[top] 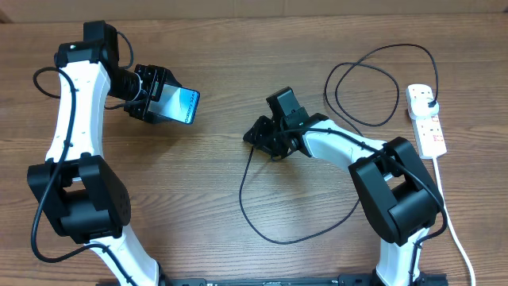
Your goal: Plug charger to phone and switch on socket
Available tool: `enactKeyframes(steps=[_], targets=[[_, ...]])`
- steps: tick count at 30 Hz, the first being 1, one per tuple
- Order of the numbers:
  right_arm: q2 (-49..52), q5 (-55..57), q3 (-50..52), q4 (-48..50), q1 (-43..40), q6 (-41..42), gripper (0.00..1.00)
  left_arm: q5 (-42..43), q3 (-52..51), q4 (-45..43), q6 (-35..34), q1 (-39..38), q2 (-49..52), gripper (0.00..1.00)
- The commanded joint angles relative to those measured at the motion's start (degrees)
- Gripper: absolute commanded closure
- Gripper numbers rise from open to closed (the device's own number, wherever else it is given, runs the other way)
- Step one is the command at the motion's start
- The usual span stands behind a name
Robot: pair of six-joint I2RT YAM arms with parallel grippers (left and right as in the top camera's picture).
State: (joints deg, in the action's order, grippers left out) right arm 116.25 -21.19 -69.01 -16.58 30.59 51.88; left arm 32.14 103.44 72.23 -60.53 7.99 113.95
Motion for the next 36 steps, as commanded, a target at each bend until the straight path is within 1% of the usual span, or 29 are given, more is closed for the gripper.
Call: enactKeyframes(steps=[1, 4, 8, 14, 19, 21, 25, 30, 36], targets=[[2.9, 1.4, 0.4, -1.2, 0.6, 0.7, 0.60, 0.5, 1.7, 0.0, -0.8, 0.2, -0.5, 0.64], [2.9, 1.4, 0.4, -2.4, 0.3, 0.6, 0.60, 1.9, 1.7, 0.2, -0.8, 0.2, -0.5, 0.64], [2.9, 0.7, 0.3, -5.2, -1.4, 0.2, 0.58, 6.4, 1.7, 0.4, -1.3, 0.2, -0.5, 0.65], [0.4, -3.8, 0.3, -7.5, -5.6, -5.3, 0.51, 11.5, 1.7, 0.7, -1.9, 0.2, -0.5, 0.65], [-5.7, -7.1, 0.2, -7.6, -7.1, -10.4, 0.47, 13.0, 1.7, 1.3, -3.0, 0.2, -0.5, 0.65], [-10.0, -7.0, 0.2, -7.8, -7.2, -11.7, 0.46, 12.9, 1.7, 1.7, -3.8, 0.2, -0.5, 0.65], [-16.1, -7.0, 0.2, -7.8, -7.2, -11.9, 0.44, 12.9, 1.7, 3.1, -3.9, 0.2, -0.5, 0.65], [-22.9, -7.0, 0.2, -7.8, -7.2, -12.0, 0.43, 12.7, 1.7, 5.7, -4.0, -0.3, -0.5, 0.64], [-27.7, -7.7, 0.2, -8.0, -7.1, -12.7, 0.42, 12.5, 1.7, 8.9, -4.0, -1.6, -0.5, 0.62]])
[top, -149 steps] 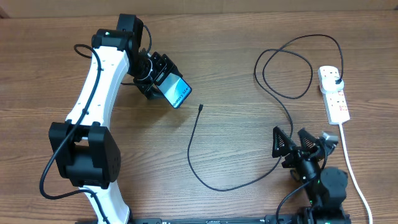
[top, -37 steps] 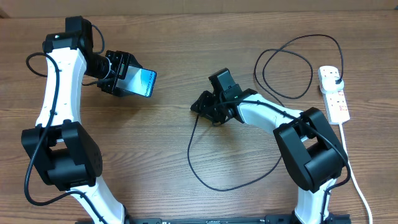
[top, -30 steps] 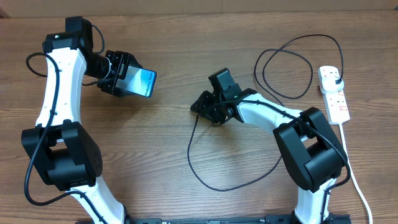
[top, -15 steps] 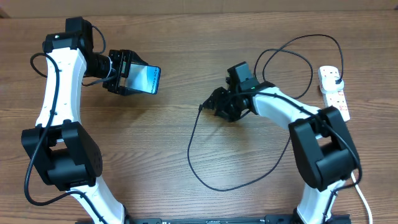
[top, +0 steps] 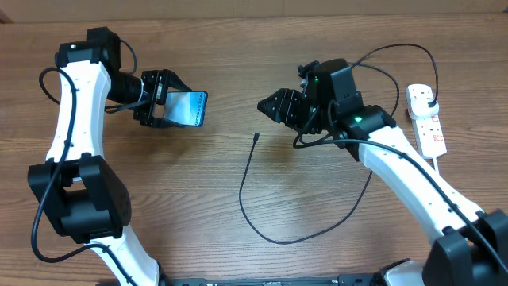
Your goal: Plug charger to phone and switch on socket
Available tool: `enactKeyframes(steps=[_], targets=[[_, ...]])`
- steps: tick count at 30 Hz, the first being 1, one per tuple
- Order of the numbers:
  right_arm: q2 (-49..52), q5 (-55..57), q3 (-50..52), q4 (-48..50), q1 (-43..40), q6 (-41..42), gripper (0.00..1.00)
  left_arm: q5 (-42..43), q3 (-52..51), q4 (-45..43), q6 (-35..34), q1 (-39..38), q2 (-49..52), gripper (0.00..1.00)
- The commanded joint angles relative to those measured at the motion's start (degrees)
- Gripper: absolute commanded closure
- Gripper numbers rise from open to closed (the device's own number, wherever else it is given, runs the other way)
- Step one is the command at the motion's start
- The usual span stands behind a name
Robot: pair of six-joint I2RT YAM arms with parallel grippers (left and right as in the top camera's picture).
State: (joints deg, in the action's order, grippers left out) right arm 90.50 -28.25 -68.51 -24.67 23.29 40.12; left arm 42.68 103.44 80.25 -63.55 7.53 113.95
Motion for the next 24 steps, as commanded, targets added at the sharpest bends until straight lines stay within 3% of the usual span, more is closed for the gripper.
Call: enactKeyframes(steps=[1, 11, 18, 24], targets=[[-2.4, -1.1, -0.3, 0.1, 0.2, -0.9, 0.41, 1.9, 1.7, 1.2, -1.0, -1.5, -0.5, 0.62], [-3.1, -2.1, -0.3, 0.1, 1.8, 0.3, 0.39, 1.2, 1.7, 2.0, -2.3, -4.9, -0.5, 0.62], [-3.1, -2.2, -0.2, 1.7, 4.5, 0.5, 0.39, -8.9, 1.7, 1.8, -7.6, -7.2, -0.5, 0.62], [-2.9, 2.6, -0.2, 1.9, 7.1, 4.7, 0.39, -12.8, 1.7, 1.0, -10.3, -9.3, -0.5, 0.64]])
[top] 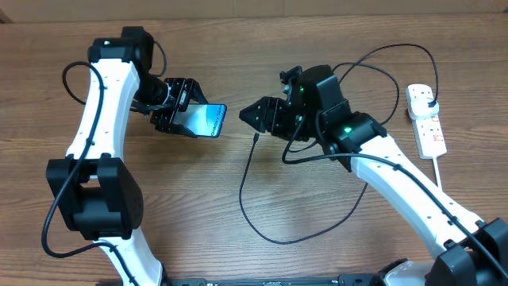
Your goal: Plug charger to phone and switch on socket
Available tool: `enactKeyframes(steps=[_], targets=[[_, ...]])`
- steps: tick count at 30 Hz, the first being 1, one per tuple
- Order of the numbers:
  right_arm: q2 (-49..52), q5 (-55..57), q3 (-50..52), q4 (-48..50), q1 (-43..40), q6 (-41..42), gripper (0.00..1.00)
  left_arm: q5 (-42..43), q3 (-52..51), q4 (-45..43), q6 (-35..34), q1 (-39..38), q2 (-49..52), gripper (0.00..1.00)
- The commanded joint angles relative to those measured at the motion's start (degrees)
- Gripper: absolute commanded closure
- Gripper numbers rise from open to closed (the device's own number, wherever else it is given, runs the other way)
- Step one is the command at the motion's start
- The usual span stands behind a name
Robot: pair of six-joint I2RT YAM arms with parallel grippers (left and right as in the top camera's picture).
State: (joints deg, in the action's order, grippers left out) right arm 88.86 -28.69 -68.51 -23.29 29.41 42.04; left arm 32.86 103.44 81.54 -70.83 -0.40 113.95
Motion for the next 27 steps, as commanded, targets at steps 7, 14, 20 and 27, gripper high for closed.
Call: enactKeyframes(steps=[7, 14, 20, 27], targets=[[0.7, 4.2, -0.2, 2.0, 3.0, 6.2, 0.41, -5.1, 1.7, -0.9, -4.3, -3.9, -0.5, 0.64], [3.7, 5.5, -0.2, 2.2, 4.3, 10.7, 0.50, -5.4, 1.7, -2.3, -4.7, -6.7, -0.5, 0.64], [6.3, 4.6, -0.2, 2.9, 4.4, 11.2, 0.55, -5.4, 1.7, -2.7, -5.1, -8.1, -0.5, 0.64], [9.4, 4.6, -0.2, 5.2, 5.4, 13.7, 0.61, -5.4, 1.7, -2.8, -6.2, -9.6, -0.5, 0.63]])
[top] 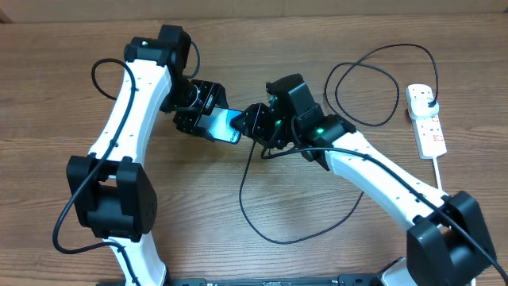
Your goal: Plug charger to phone and switch on socket
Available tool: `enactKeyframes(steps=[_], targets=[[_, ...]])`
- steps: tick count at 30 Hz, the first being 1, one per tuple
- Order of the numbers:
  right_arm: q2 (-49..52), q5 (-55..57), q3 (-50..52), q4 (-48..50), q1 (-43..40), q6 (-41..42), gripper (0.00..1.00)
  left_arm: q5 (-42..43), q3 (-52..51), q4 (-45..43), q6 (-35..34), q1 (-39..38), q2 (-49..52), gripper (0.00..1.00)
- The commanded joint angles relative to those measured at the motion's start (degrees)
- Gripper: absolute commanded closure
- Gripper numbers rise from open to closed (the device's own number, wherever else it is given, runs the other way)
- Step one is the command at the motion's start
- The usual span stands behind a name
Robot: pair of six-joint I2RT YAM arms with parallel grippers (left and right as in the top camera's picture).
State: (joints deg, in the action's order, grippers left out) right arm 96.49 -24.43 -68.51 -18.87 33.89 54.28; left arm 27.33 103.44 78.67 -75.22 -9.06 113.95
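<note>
The phone (220, 125), screen lit, is held off the table with my left gripper (200, 119) shut on its left end. My right gripper (248, 121) sits right at the phone's right end, its fingers drawn to a point. The black charger cable (244, 199) rises from a loop on the table and disappears under the right gripper. The plug tip is hidden, so I cannot see whether it is held or in the phone. The white socket strip (426, 121) lies at the far right with the charger's plug in its top end.
More of the black cable coils in a loop (373, 79) at the back right between the right arm and the strip. The strip's white lead (452, 226) runs down the right edge. Both arms crowd the table's middle.
My left gripper has carried the phone further right and slightly down. The right gripper has shifted left and down. The phone's right end and the right fingertips were apart and now meet.
First the left gripper held the phone at the far left while the right gripper was low at the cable's end. Then the right gripper was raised further right, the cable tip showing below it. Both then closed in, and now they meet mid-table.
</note>
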Motion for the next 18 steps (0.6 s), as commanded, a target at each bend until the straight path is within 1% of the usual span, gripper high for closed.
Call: enactKeyframes(steps=[1, 3, 4, 5, 8, 12, 18], targets=[[2.2, 0.4, -0.2, 1.1, 1.1, 1.5, 0.62, 0.2, 1.7, 0.1, -1.9, -1.1, -0.5, 0.62], [2.5, 0.4, -0.2, 1.6, 1.1, 1.5, 0.66, 0.1, 1.7, 0.1, -1.9, -1.4, -0.5, 0.62], [2.5, 0.4, -0.2, 1.7, 1.1, 1.5, 0.71, 0.1, 1.7, 0.1, -1.9, -1.6, -0.5, 0.62], [2.5, 0.4, -0.2, 1.8, 1.1, 1.5, 0.73, 0.2, 1.7, 0.2, -1.9, -1.6, -0.5, 0.62], [2.5, 0.4, -0.2, 2.0, 1.1, 1.5, 0.75, 0.2, 1.7, 0.1, -1.9, -1.6, -0.5, 0.62], [2.5, 0.4, -0.2, 2.2, 1.1, 1.5, 0.81, 0.2, 1.7, 0.1, -1.9, -1.6, -0.5, 0.62], [2.5, 0.4, -0.2, 2.6, 1.1, 1.5, 0.87, 0.8, 1.7, 0.1, -1.9, -1.6, -0.5, 0.58]])
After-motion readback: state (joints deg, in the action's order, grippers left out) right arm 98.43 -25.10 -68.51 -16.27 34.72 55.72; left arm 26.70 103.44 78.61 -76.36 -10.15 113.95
